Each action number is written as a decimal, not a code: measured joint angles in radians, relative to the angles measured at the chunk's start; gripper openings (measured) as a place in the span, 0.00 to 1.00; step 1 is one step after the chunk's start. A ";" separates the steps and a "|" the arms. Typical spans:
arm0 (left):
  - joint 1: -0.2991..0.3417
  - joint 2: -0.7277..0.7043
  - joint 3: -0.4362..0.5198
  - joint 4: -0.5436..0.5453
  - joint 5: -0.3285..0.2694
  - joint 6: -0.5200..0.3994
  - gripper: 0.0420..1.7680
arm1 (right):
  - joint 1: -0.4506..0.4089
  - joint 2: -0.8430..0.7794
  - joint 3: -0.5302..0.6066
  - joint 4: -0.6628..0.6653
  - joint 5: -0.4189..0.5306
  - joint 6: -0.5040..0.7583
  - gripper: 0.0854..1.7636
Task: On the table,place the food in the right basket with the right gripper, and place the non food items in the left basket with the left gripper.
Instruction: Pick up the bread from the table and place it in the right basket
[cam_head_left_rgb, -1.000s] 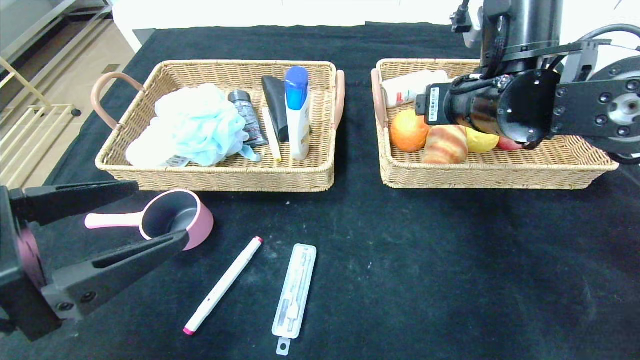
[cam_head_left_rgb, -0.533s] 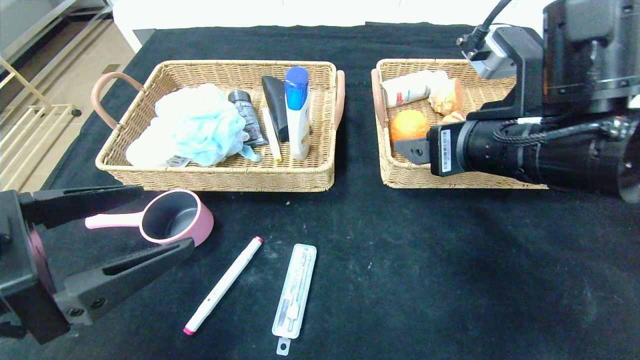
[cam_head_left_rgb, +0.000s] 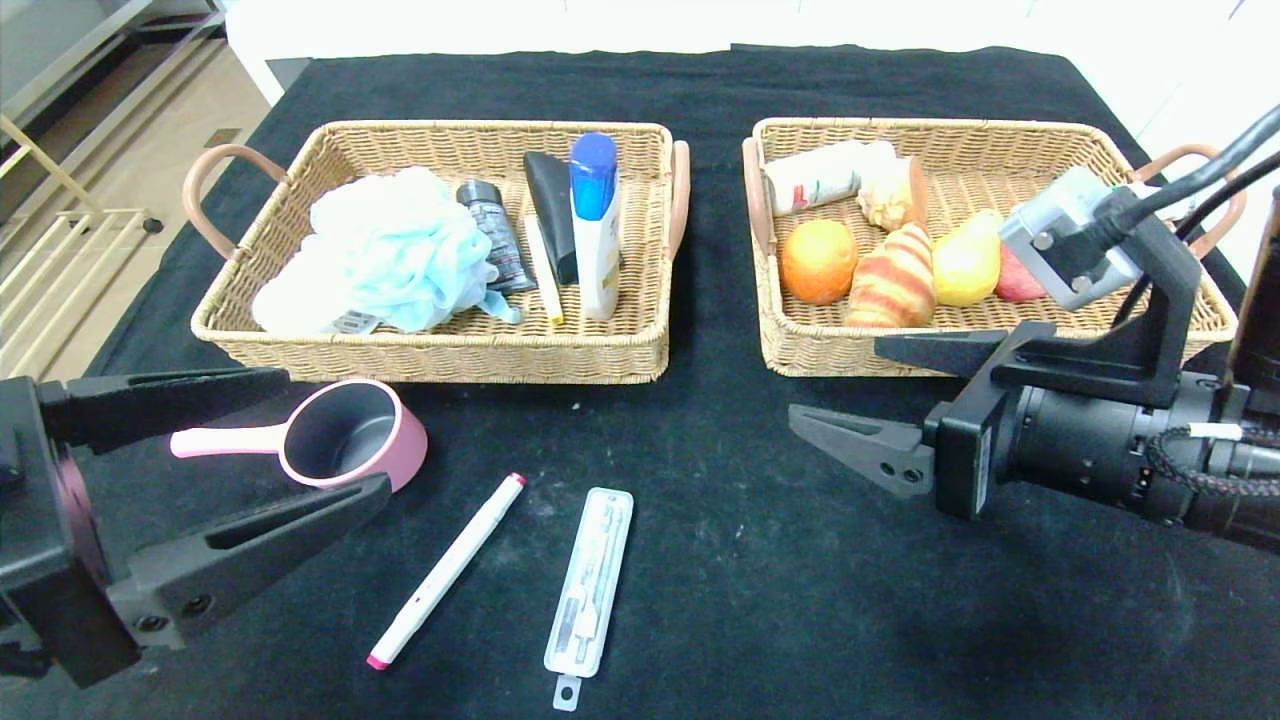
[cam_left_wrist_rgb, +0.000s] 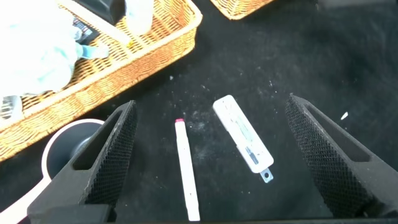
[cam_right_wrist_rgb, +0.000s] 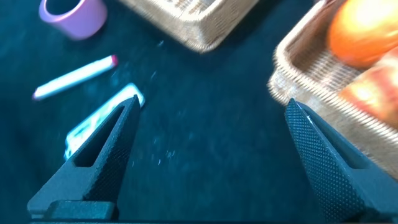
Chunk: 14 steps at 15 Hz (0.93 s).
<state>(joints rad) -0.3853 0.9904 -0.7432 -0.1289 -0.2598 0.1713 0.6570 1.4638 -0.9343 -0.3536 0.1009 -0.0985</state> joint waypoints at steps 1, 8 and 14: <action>-0.002 0.000 0.003 0.000 0.000 0.001 0.97 | -0.020 -0.005 0.043 -0.049 0.032 -0.006 0.96; -0.088 0.024 -0.001 0.016 0.046 -0.002 0.97 | -0.169 0.016 0.256 -0.351 0.223 -0.004 0.96; -0.176 0.183 -0.148 0.129 0.312 -0.002 0.97 | -0.207 -0.016 0.271 -0.363 0.230 0.000 0.96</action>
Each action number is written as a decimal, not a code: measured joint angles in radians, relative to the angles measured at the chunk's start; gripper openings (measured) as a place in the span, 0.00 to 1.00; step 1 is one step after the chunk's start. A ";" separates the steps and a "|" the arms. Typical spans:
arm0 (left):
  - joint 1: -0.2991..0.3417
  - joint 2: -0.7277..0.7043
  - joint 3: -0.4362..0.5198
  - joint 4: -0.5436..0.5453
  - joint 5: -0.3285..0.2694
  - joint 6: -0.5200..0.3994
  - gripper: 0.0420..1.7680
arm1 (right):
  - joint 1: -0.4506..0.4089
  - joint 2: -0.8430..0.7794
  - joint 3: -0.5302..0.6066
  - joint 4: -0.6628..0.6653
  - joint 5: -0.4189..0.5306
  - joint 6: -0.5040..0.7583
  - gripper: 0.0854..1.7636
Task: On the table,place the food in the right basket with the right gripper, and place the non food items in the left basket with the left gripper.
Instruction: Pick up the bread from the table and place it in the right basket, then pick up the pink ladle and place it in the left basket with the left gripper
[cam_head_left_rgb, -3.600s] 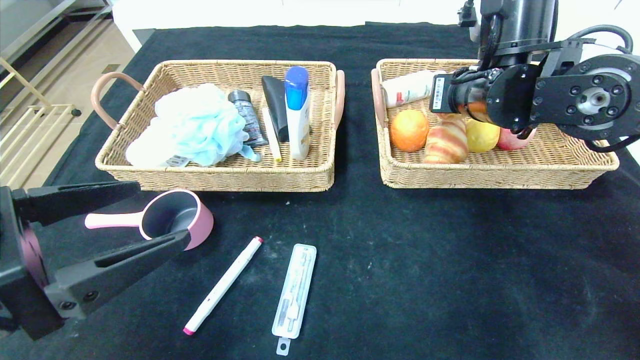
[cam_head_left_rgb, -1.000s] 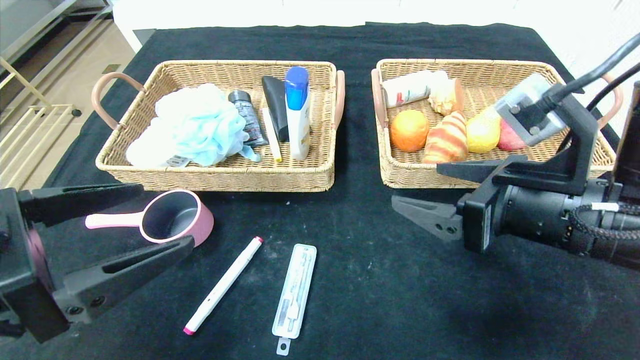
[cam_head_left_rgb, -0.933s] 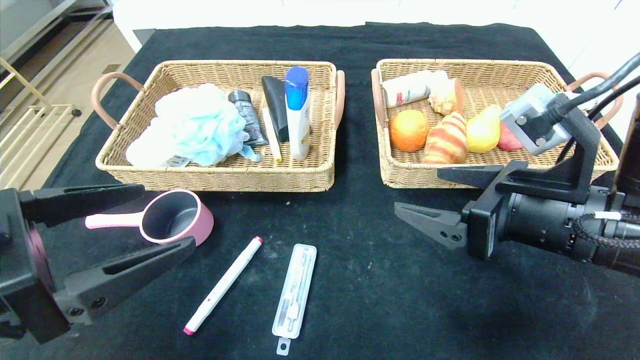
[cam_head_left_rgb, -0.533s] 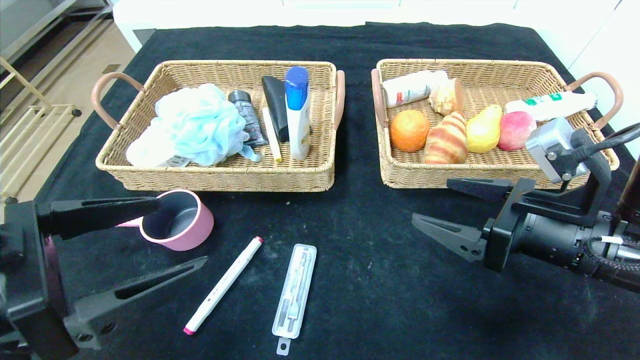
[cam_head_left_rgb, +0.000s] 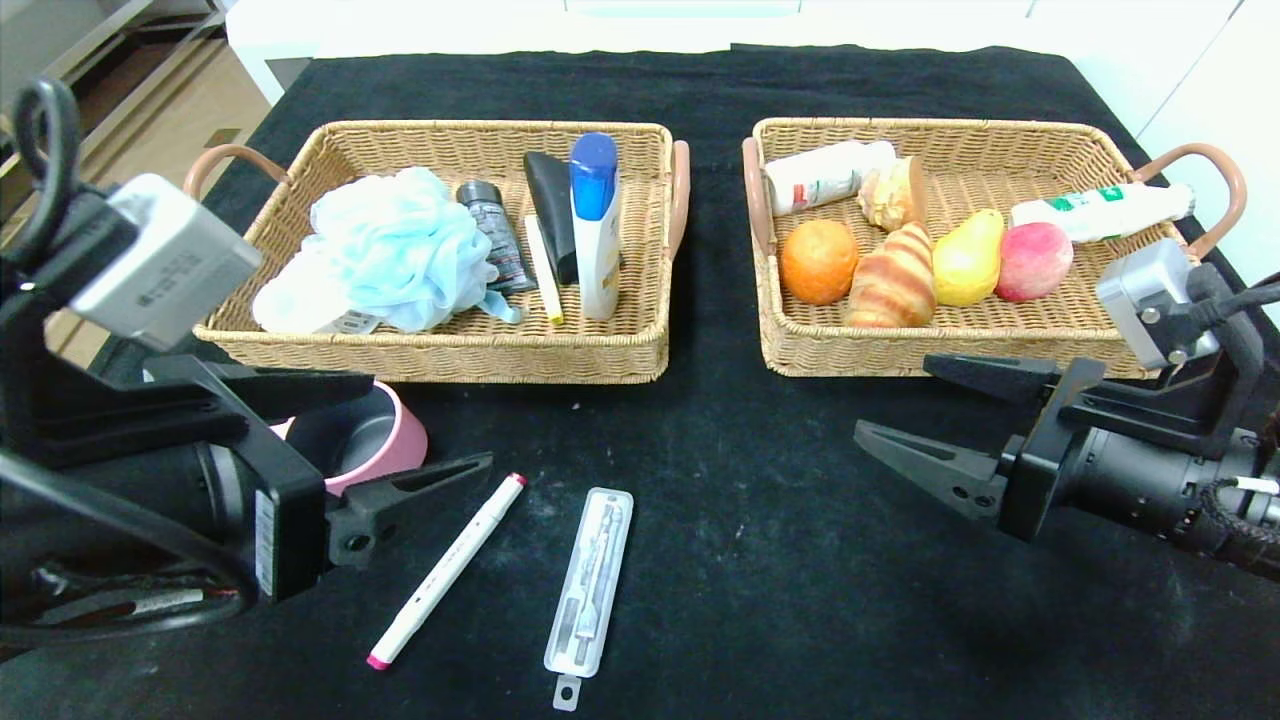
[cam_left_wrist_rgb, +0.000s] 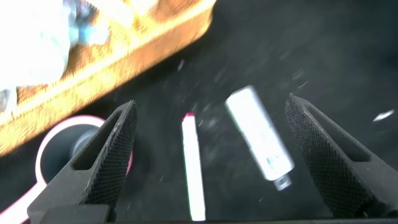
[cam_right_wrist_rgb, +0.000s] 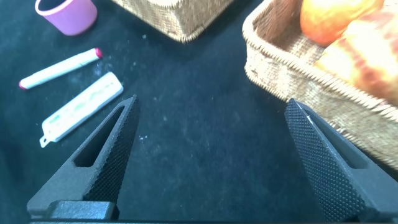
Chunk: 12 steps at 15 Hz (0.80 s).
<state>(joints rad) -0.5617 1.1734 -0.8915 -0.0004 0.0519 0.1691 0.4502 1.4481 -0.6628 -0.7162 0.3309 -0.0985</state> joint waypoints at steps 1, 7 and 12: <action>-0.008 0.026 -0.031 0.059 0.035 -0.002 0.97 | 0.000 -0.009 0.001 0.000 0.000 0.000 0.96; 0.037 0.120 -0.203 0.341 0.144 -0.041 0.97 | -0.001 -0.044 0.002 0.002 0.000 0.000 0.96; 0.108 0.203 -0.303 0.460 0.176 -0.108 0.97 | 0.000 -0.043 0.004 0.003 0.000 0.000 0.96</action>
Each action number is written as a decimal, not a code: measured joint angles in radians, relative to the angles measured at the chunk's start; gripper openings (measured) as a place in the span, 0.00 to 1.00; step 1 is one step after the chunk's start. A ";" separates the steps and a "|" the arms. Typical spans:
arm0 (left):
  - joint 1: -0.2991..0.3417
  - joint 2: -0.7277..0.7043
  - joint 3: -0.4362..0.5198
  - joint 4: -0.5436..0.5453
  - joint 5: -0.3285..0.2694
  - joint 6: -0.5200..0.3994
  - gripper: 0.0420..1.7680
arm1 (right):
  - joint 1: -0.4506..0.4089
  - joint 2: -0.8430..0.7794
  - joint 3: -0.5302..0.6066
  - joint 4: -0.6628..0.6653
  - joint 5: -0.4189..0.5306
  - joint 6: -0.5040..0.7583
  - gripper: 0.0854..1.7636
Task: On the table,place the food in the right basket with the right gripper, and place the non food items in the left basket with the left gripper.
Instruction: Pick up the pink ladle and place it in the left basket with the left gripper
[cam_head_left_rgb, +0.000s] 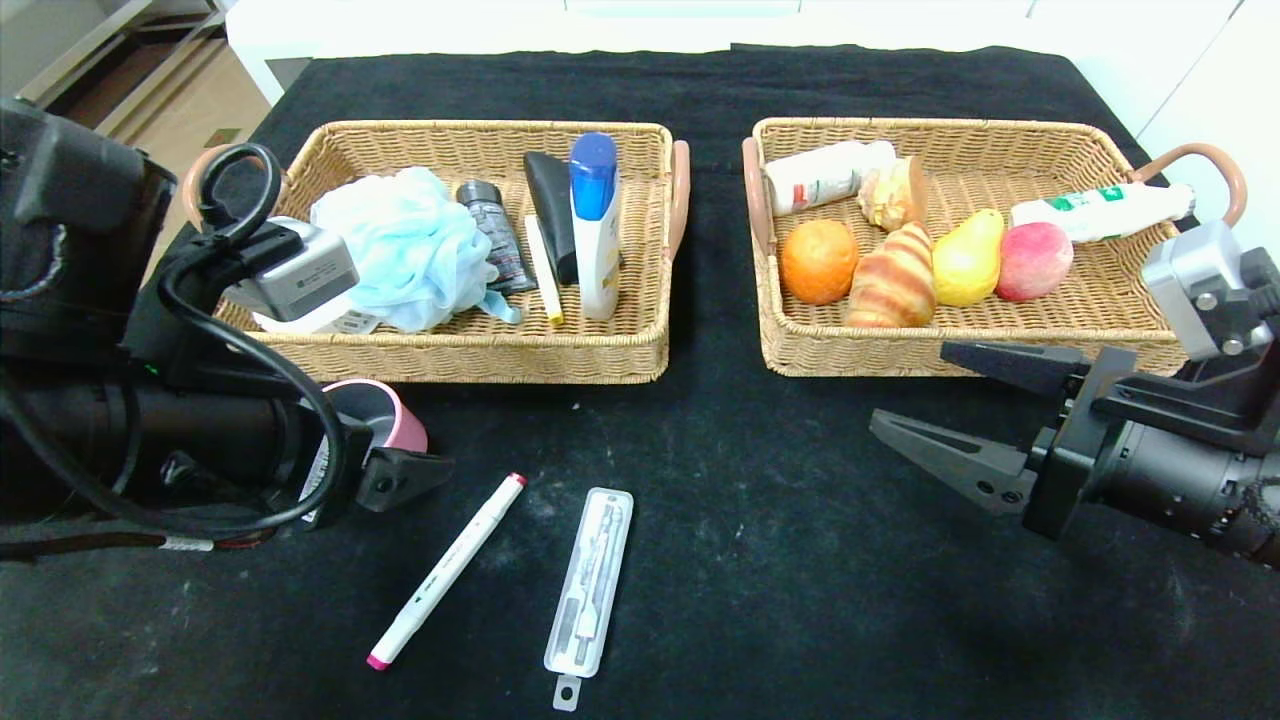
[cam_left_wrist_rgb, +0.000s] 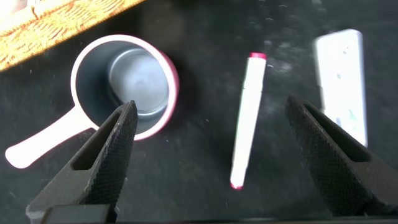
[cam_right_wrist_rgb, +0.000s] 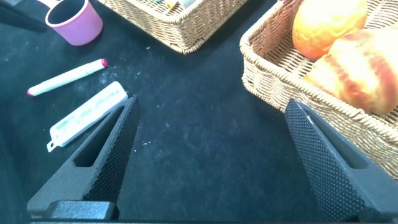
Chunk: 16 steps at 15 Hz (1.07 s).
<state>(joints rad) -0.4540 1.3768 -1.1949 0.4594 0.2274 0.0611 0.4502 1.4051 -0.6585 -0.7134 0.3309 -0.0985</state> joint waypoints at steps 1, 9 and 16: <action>0.016 0.020 -0.007 -0.001 0.000 -0.008 0.97 | 0.000 0.001 0.000 0.000 0.000 0.000 0.96; 0.088 0.120 -0.007 -0.051 -0.004 -0.018 0.97 | 0.010 0.003 0.013 -0.003 -0.003 -0.006 0.96; 0.103 0.164 -0.002 -0.109 -0.010 -0.021 0.97 | 0.016 -0.017 0.020 -0.003 -0.004 -0.008 0.96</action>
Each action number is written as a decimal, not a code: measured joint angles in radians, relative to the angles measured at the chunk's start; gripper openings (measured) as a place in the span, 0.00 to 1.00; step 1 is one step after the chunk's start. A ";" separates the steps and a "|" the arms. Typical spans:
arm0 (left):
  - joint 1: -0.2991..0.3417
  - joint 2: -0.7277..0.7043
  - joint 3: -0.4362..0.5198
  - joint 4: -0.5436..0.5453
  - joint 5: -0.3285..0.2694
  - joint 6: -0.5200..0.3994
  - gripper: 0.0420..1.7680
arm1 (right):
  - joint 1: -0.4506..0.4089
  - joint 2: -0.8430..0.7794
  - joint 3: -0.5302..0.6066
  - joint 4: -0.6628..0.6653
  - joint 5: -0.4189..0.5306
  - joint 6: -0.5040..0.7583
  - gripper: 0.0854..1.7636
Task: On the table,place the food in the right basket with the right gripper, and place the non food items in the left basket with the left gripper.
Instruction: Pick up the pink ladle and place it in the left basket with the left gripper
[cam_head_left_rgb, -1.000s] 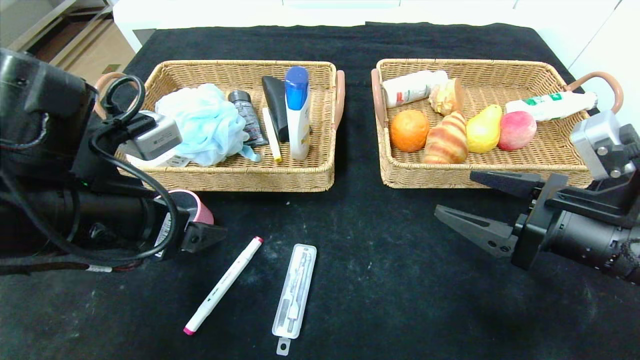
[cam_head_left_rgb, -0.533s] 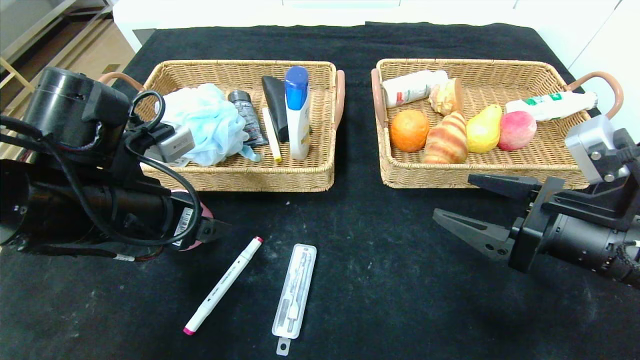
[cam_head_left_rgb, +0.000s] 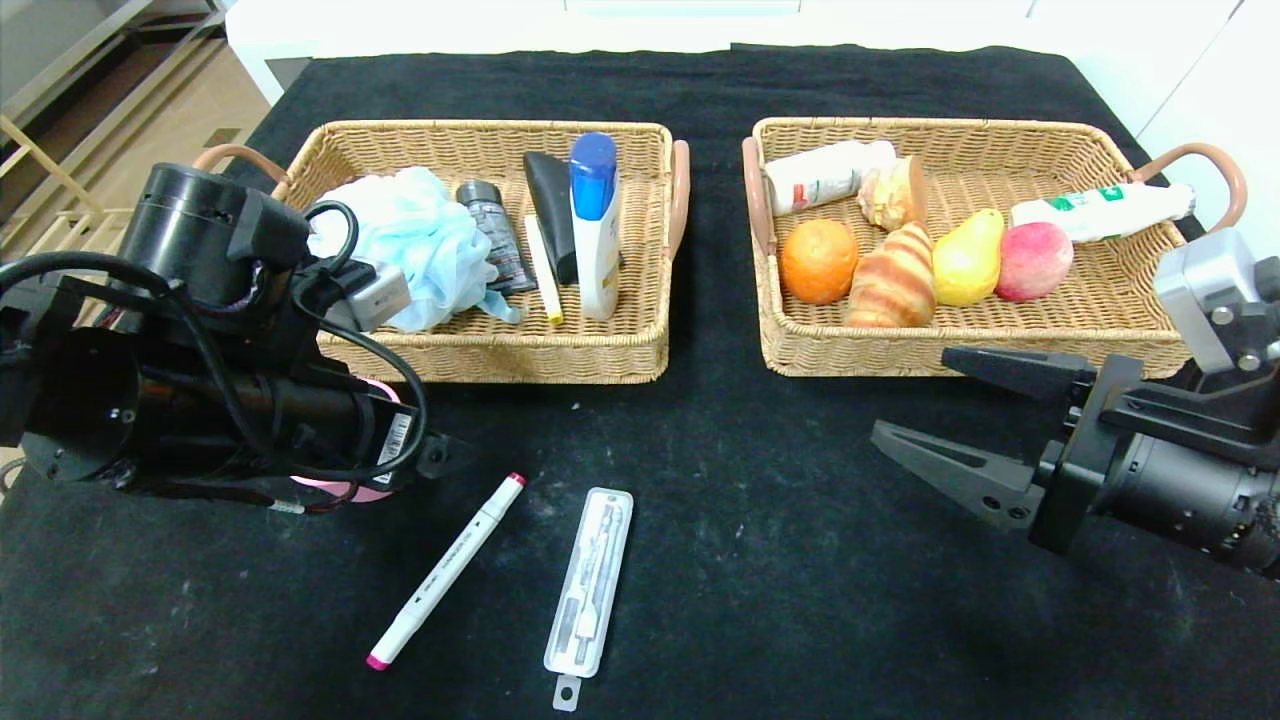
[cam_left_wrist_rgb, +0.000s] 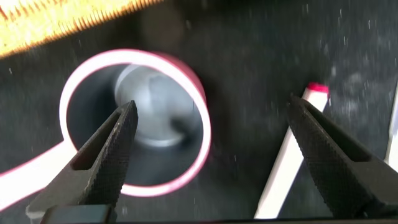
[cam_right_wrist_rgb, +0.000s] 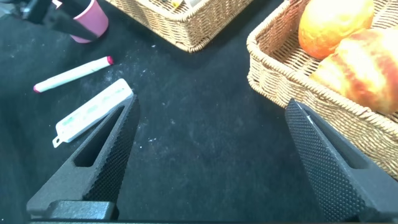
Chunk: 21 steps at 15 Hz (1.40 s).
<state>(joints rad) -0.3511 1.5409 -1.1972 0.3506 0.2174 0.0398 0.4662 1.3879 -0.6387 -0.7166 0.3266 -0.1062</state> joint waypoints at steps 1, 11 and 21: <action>0.003 0.007 0.000 -0.007 -0.001 0.000 0.97 | 0.000 0.000 0.000 0.000 -0.001 0.000 0.96; 0.026 0.032 0.009 -0.008 -0.007 0.003 0.55 | -0.002 0.003 -0.001 0.000 0.000 0.001 0.97; 0.026 0.032 0.029 -0.010 -0.007 0.003 0.07 | -0.002 0.008 -0.006 0.000 0.001 0.003 0.97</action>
<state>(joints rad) -0.3255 1.5726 -1.1681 0.3411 0.2100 0.0428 0.4643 1.3955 -0.6447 -0.7166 0.3279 -0.1034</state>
